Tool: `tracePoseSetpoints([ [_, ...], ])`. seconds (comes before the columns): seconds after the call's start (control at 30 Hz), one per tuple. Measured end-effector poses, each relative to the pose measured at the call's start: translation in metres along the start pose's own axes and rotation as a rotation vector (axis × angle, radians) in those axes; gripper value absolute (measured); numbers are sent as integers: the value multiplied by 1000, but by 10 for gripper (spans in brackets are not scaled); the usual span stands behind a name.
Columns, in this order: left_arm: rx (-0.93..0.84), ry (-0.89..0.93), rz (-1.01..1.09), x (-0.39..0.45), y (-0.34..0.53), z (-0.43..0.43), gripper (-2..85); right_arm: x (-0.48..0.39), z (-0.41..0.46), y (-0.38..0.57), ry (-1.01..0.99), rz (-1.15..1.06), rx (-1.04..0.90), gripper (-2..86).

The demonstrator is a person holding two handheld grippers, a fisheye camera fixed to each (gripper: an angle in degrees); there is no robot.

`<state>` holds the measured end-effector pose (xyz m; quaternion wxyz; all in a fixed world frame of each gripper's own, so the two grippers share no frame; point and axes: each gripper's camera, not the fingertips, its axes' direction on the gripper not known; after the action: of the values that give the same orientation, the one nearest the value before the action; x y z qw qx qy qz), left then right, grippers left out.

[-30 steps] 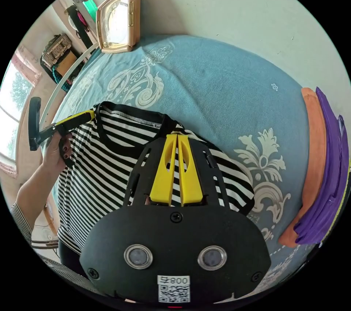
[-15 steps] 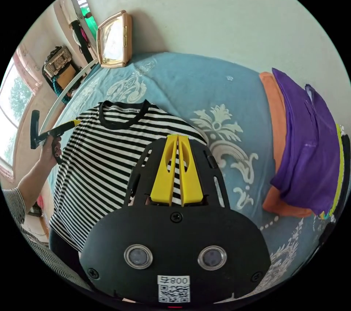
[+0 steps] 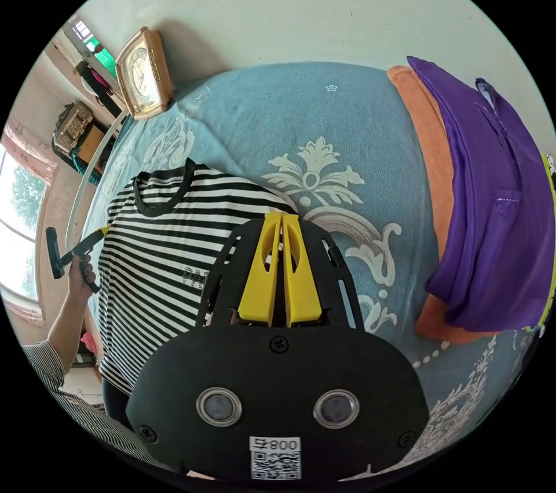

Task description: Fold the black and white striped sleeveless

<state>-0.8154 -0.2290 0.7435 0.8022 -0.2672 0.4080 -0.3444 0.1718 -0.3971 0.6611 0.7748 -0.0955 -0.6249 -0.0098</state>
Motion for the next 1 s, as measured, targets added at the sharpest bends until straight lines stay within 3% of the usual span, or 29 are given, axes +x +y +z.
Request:
tracePoseSetpoints([
  [0.13, 14, 28, 3, -8, 36, -23, 2, -17, -42, 23, -17, -59, 82, 0],
  [0.23, -77, -9, -11, -20, 58, -18, 2, -30, -53, 57, -60, -75, 52, 0],
  [0.47, -7, 21, -26, -38, 77, -63, 2, -47, -65, 110, -23, -70, -50, 0],
  [0.57, -148, 35, -19, -50, 84, -54, 2, -48, -65, 114, 37, -83, -74, 0],
  [0.8, -139, 123, -67, -86, 123, -122, 7, -31, -140, 119, -64, 9, -68, 1],
  [1.0, -196, 286, -149, -137, 207, -188, 40, -15, -217, 207, -211, 80, -107, 2],
])
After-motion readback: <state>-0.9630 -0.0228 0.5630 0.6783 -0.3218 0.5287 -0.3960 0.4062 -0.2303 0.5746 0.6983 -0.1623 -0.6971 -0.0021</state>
